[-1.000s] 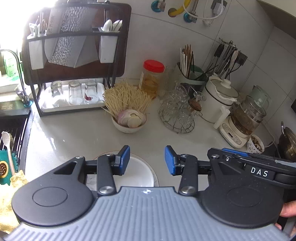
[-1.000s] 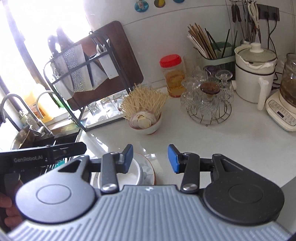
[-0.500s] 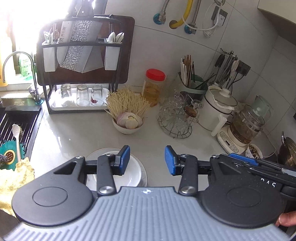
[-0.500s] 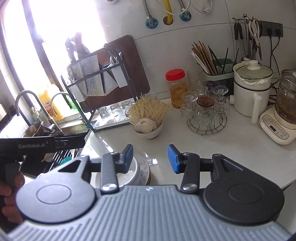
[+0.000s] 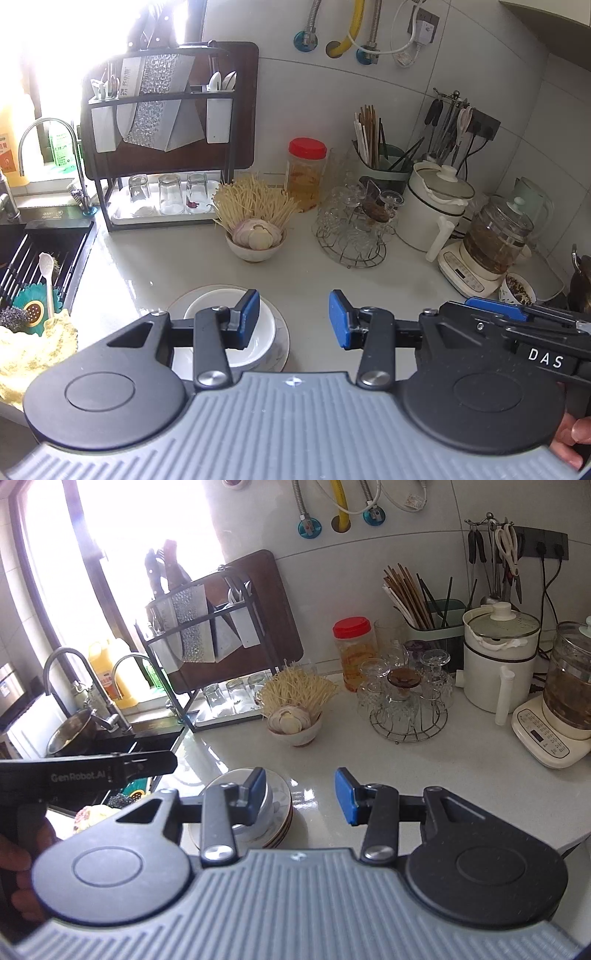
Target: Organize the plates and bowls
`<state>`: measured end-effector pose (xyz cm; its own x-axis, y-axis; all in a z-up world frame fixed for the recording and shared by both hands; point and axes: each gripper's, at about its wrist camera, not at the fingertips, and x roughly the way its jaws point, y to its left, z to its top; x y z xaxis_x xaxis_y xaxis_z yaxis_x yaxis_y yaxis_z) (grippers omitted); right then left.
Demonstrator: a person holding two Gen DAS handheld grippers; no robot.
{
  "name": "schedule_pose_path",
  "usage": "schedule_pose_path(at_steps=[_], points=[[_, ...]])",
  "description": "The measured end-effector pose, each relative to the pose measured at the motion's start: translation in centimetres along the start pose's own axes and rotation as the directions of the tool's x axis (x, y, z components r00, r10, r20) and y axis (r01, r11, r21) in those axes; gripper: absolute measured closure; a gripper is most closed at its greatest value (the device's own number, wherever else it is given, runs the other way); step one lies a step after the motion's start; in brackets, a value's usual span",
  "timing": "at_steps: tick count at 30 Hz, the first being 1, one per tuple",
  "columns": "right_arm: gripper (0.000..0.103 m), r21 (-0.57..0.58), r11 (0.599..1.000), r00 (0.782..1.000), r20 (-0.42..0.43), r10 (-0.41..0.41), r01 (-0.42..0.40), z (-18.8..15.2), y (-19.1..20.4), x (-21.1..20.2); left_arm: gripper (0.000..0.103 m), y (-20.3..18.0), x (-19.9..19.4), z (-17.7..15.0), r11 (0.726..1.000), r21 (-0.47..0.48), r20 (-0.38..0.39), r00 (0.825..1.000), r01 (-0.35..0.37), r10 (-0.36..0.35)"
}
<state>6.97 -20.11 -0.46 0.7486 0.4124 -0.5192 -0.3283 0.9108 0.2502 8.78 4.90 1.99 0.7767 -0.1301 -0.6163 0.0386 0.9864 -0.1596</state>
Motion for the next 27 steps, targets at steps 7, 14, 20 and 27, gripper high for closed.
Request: schedule_pose_path(at_steps=[7, 14, 20, 27], points=[[0.059, -0.004, 1.000, 1.000, 0.011, 0.010, -0.010, -0.8, -0.1, -1.2, 0.050, -0.7, -1.8, -1.8, 1.000, -0.013, 0.010, 1.000, -0.026, 0.026], [0.059, -0.014, 1.000, 0.999, 0.034, -0.006, 0.006, -1.9, 0.1, -2.8, 0.040, -1.1, -3.9, -3.4, 0.997, -0.034, 0.014, 0.998, -0.064, 0.064], [0.058, -0.039, 0.999, 0.999, 0.036, -0.003, 0.004, -3.1, 0.7, -4.0, 0.032, -1.7, -5.8, -4.9, 0.993, -0.004, 0.012, 0.993, -0.116, 0.116], [0.058, -0.042, 0.999, 0.999, 0.016, 0.029, -0.028, -4.2, 1.0, -4.8, 0.028, -2.4, -7.6, -6.6, 0.988, -0.013, 0.008, 0.988, -0.152, 0.152]])
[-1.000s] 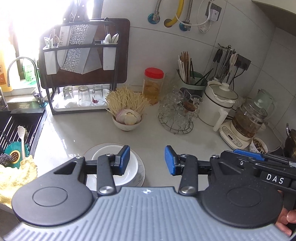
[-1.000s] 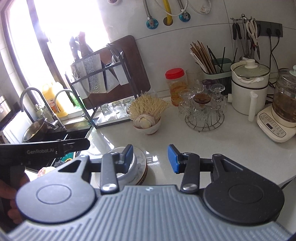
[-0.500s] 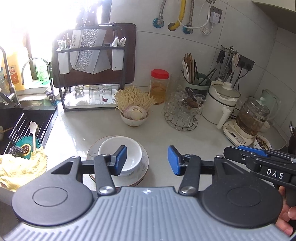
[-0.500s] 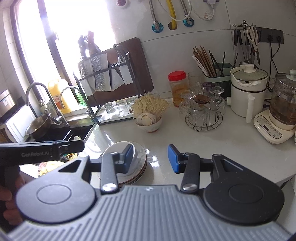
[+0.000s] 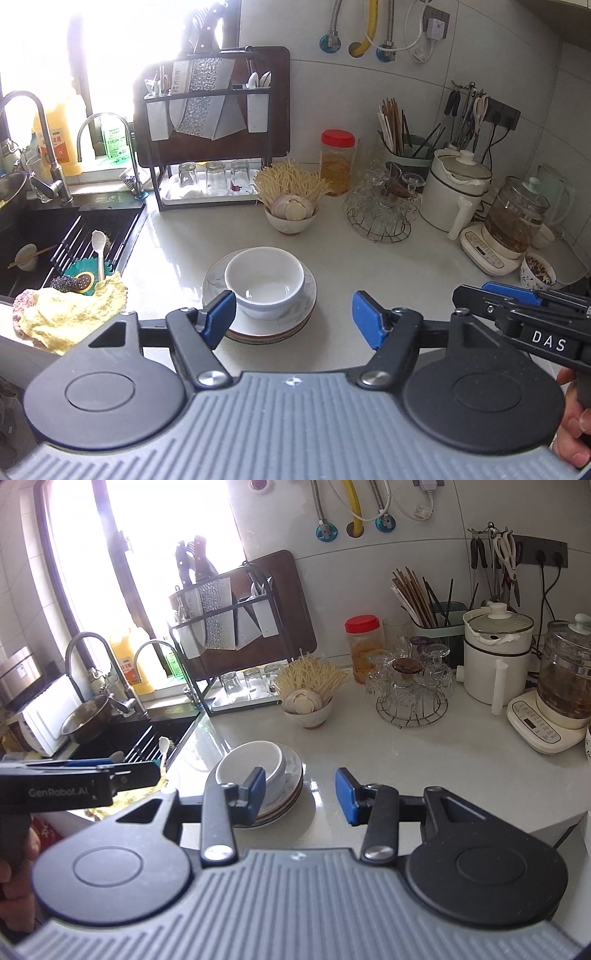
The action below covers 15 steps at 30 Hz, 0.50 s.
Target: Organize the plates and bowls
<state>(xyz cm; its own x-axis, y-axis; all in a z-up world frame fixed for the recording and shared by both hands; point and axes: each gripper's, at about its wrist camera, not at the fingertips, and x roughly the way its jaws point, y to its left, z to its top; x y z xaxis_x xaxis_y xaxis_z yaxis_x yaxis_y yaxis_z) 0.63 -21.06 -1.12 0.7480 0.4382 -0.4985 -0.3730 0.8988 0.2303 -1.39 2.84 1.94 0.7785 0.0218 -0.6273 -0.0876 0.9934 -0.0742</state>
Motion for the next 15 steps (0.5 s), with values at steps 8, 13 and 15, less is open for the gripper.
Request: schedule_pose_path(at_steps=[8, 13, 15], points=[[0.027, -0.041, 0.999, 1.000, -0.009, 0.000, 0.000, -0.5, 0.6, -0.4, 0.012, 0.5, -0.5, -0.9, 0.999, -0.028, -0.011, 0.999, -0.036, 0.036], [0.016, -0.043, 0.999, 1.000, -0.025, 0.005, -0.006, -0.1, 0.5, 0.1, 0.006, 1.2, -0.5, -1.0, 0.995, -0.041, -0.026, 0.996, -0.089, 0.088], [0.002, -0.032, 0.999, 0.999, -0.031, 0.009, -0.010, 0.0, 0.3, 0.3, 0.006, 1.5, -0.7, -0.9, 0.993, -0.050, -0.028, 0.994, -0.103, 0.102]])
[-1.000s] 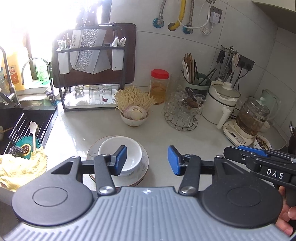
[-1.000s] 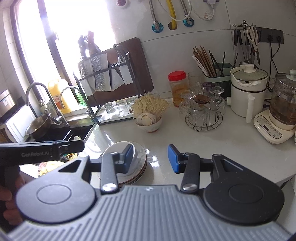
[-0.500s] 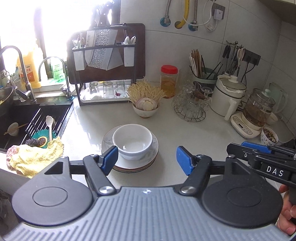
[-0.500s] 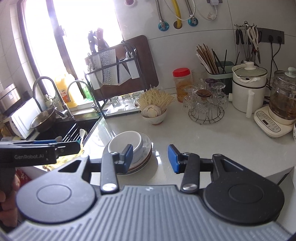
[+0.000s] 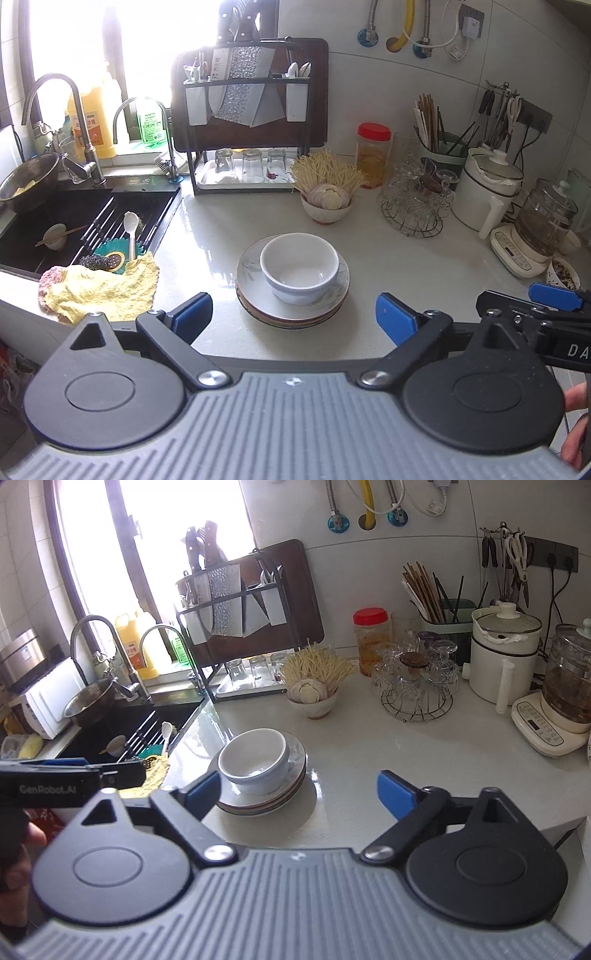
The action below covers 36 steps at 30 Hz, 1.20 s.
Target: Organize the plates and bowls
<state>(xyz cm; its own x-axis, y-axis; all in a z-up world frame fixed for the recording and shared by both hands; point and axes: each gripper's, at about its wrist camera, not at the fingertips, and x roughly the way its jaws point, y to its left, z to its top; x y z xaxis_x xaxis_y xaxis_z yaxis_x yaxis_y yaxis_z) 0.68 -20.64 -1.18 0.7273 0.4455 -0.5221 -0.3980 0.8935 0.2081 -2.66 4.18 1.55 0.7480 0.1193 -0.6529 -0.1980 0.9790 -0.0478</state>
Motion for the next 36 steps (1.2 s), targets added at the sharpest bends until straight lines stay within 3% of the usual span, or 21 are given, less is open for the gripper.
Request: schedule_pose_path(at_steps=[6, 19, 36], points=[[0.000, 0.004, 0.999, 0.999, -0.009, 0.051, -0.051, -0.3, 0.3, 0.1, 0.005, 0.7, -0.6, -0.2, 0.999, -0.039, -0.003, 1.000, -0.025, 0.025], [0.000, -0.014, 0.998, 0.998, -0.020, 0.062, -0.062, -1.2, 0.9, -1.1, 0.004, 0.4, -1.5, -2.2, 0.997, -0.059, -0.046, 0.998, -0.050, 0.048], [0.000, -0.007, 0.998, 0.998, -0.017, 0.063, -0.063, -1.7, 0.2, -2.0, 0.003, -0.8, -2.7, -3.1, 0.997, -0.042, -0.039, 0.997, -0.064, 0.063]])
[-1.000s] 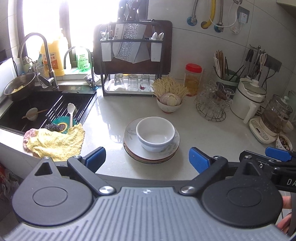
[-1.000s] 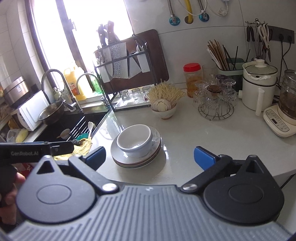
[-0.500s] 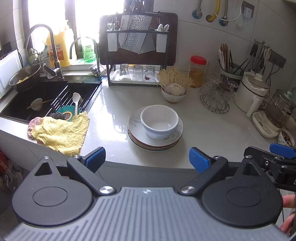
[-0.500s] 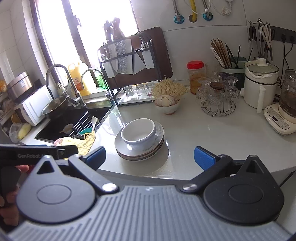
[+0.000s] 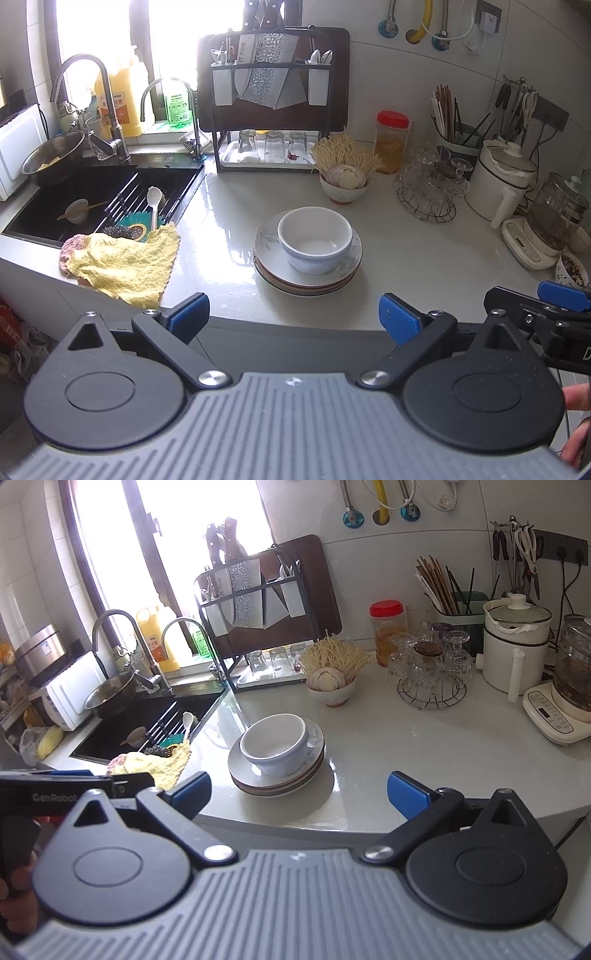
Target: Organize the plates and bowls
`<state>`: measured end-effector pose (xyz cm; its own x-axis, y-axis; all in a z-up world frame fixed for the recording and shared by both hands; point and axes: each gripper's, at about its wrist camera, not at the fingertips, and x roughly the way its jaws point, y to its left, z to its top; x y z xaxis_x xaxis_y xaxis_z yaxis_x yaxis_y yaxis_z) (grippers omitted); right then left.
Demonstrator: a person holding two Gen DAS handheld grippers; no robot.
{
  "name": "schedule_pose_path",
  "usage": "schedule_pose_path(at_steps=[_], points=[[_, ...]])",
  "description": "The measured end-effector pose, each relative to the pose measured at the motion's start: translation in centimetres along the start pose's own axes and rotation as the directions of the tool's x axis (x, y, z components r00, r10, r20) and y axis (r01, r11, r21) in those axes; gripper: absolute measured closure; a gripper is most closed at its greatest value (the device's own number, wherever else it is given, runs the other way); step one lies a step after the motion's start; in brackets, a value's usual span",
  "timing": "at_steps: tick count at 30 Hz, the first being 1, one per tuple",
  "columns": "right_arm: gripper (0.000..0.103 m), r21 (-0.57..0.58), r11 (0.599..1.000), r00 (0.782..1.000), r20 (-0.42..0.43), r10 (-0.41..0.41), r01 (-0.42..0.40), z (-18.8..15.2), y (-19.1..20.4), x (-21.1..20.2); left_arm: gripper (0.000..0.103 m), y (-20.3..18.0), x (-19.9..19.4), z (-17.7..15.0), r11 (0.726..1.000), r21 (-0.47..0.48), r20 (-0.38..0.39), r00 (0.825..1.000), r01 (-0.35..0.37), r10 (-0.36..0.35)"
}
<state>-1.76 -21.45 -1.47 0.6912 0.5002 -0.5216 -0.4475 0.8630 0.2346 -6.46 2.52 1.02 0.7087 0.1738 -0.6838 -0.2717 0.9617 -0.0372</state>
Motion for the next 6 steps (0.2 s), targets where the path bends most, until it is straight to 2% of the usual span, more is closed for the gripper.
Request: schedule_pose_path(at_steps=[6], points=[[0.000, -0.012, 1.000, 1.000, -0.006, 0.007, -0.007, -0.24, 0.31, -0.09, 0.003, 0.24, -0.28, -0.48, 1.000, -0.012, 0.000, 1.000, -0.001, 0.001]])
